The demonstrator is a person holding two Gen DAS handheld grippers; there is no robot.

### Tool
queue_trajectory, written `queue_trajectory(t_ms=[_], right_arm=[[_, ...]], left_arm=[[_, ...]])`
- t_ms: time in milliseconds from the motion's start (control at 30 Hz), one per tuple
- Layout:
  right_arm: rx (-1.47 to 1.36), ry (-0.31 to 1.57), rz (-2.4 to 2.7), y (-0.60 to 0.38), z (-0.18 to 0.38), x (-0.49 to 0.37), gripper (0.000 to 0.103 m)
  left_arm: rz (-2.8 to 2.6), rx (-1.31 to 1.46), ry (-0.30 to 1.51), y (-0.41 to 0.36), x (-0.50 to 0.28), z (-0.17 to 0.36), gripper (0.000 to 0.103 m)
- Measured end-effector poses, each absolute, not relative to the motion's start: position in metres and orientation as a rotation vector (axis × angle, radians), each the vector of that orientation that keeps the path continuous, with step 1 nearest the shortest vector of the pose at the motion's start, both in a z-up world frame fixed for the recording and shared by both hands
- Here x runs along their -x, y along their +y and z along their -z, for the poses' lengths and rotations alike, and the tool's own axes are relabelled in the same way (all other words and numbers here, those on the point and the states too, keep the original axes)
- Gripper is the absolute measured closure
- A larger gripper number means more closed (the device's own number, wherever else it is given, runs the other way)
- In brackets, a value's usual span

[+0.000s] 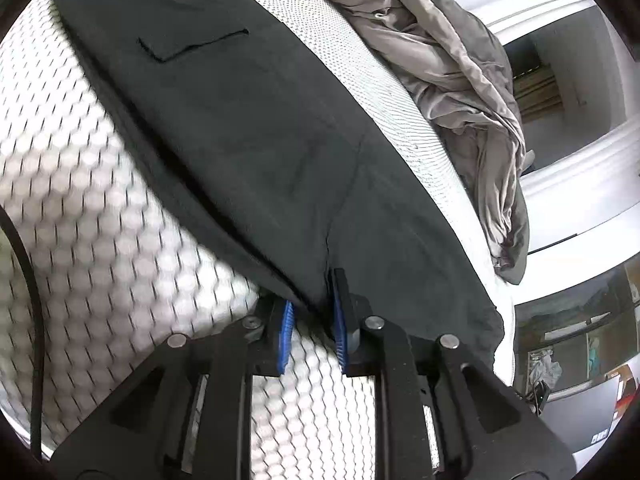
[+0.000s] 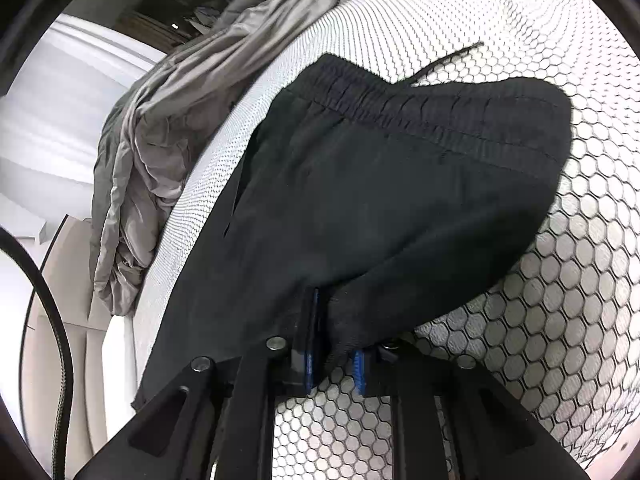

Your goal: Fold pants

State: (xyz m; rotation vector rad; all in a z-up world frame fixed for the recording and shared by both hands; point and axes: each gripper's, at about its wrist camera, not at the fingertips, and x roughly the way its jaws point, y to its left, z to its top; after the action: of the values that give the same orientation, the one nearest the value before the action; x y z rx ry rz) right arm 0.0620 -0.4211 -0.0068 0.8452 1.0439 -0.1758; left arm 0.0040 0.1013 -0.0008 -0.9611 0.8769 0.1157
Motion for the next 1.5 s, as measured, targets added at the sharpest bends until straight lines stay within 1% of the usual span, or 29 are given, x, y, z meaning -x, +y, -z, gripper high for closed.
queue_trajectory(t_ms=[133, 167, 200, 267, 367, 433, 467, 500, 567, 600, 633, 667, 700, 767, 800, 900, 933, 967, 1000, 1067, 1133, 1167, 1200, 1233, 1267, 1300, 1367, 1500], right_arm=[[-0.866, 1.031, 0.145, -0.425, 0.007, -0.068, 0.088], [-0.863, 1.024, 0.138, -0.427, 0.008, -0.067, 0.09], [-0.862, 1.025, 0.13, -0.429, 0.01, -0.066, 0.093], [-0.893, 1.019, 0.107, -0.437, 0.014, -0.061, 0.094], [-0.96, 1.012, 0.088, -0.452, 0.017, -0.049, 0.095], [-0.957, 1.028, 0.082, -0.457, 0.015, -0.046, 0.095], [-0.946, 1.033, 0.084, -0.459, 0.013, -0.045, 0.093], [-0.931, 1.028, 0.097, -0.461, 0.009, -0.042, 0.089], [-0.914, 1.015, 0.129, -0.469, 0.001, -0.033, 0.087], [-0.92, 1.001, 0.148, -0.474, -0.002, -0.029, 0.082], [-0.936, 0.986, 0.164, -0.481, -0.005, -0.024, 0.08], [-0.957, 0.97, 0.181, -0.487, -0.006, -0.02, 0.077], [-0.975, 0.951, 0.196, -0.494, -0.007, -0.016, 0.073], [-0.995, 0.934, 0.218, -0.504, -0.008, -0.015, 0.069], [-1.013, 0.922, 0.219, -0.509, -0.007, -0.015, 0.065], [-1.04, 0.878, 0.229, -0.516, -0.005, -0.021, 0.062], [-1.026, 0.865, 0.23, -0.517, -0.004, -0.024, 0.061], [-1.023, 0.859, 0.232, -0.519, -0.003, -0.026, 0.061], [-1.033, 0.848, 0.233, -0.522, 0.0, -0.028, 0.061], [-1.079, 0.825, 0.222, -0.531, 0.007, -0.03, 0.061], [-1.115, 0.801, 0.209, -0.538, 0.011, -0.029, 0.061], [-1.117, 0.791, 0.204, -0.542, 0.011, -0.029, 0.062], [-1.107, 0.791, 0.208, -0.542, 0.01, -0.03, 0.068], [-1.092, 0.793, 0.22, -0.543, 0.009, -0.029, 0.073], [-1.064, 0.793, 0.242, -0.542, 0.007, -0.028, 0.083], [-1.034, 0.793, 0.259, -0.539, 0.004, -0.03, 0.088], [-1.0, 0.762, 0.265, -0.535, -0.002, -0.03, 0.091], [-0.928, 0.728, 0.267, -0.521, -0.022, -0.038, 0.092]], left_arm=[[-0.213, 0.892, 0.85, 0.125, -0.012, -0.003, 0.088], [-0.232, 0.892, 0.834, 0.135, -0.01, -0.002, 0.088], [-0.233, 0.908, 0.826, 0.142, -0.008, -0.001, 0.088], [-0.257, 0.94, 0.803, 0.165, -0.003, -0.002, 0.088], [-0.325, 0.925, 0.768, 0.199, 0.003, -0.003, 0.088], [-0.321, 0.974, 0.76, 0.223, 0.006, 0.001, 0.088], [-0.338, 0.98, 0.757, 0.235, 0.007, 0.002, 0.088], [-0.352, 0.977, 0.751, 0.241, 0.008, 0.002, 0.088], [-0.422, 0.961, 0.738, 0.259, 0.016, -0.004, 0.088], [-0.437, 0.949, 0.734, 0.265, 0.018, -0.006, 0.088], [-0.464, 0.93, 0.731, 0.27, 0.021, -0.009, 0.087], [-0.489, 0.92, 0.731, 0.272, 0.023, -0.012, 0.081], [-0.512, 0.912, 0.728, 0.272, 0.025, -0.015, 0.078], [-0.508, 0.893, 0.725, 0.268, 0.028, -0.022, 0.066], [-0.5, 0.873, 0.729, 0.264, 0.028, -0.027, 0.064], [-0.44, 0.78, 0.726, 0.242, 0.02, -0.045, 0.057], [-0.418, 0.748, 0.722, 0.232, 0.013, -0.051, 0.053], [-0.395, 0.72, 0.719, 0.223, 0.01, -0.056, 0.046], [-0.374, 0.697, 0.716, 0.213, 0.003, -0.061, 0.041], [-0.31, 0.638, 0.706, 0.191, -0.013, -0.072, 0.026], [-0.265, 0.593, 0.701, 0.171, -0.029, -0.08, 0.02], [-0.24, 0.568, 0.7, 0.159, -0.038, -0.083, 0.019], [-0.214, 0.543, 0.715, 0.147, -0.049, -0.086, 0.018], [-0.184, 0.521, 0.734, 0.135, -0.058, -0.087, 0.014], [-0.157, 0.505, 0.745, 0.123, -0.063, -0.088, 0.007], [-0.131, 0.485, 0.752, 0.111, -0.068, -0.088, 0.002], [-0.083, 0.429, 0.757, 0.086, -0.08, -0.086, 0.001], [-0.016, 0.364, 0.795, 0.053, -0.093, -0.077, 0.001]])
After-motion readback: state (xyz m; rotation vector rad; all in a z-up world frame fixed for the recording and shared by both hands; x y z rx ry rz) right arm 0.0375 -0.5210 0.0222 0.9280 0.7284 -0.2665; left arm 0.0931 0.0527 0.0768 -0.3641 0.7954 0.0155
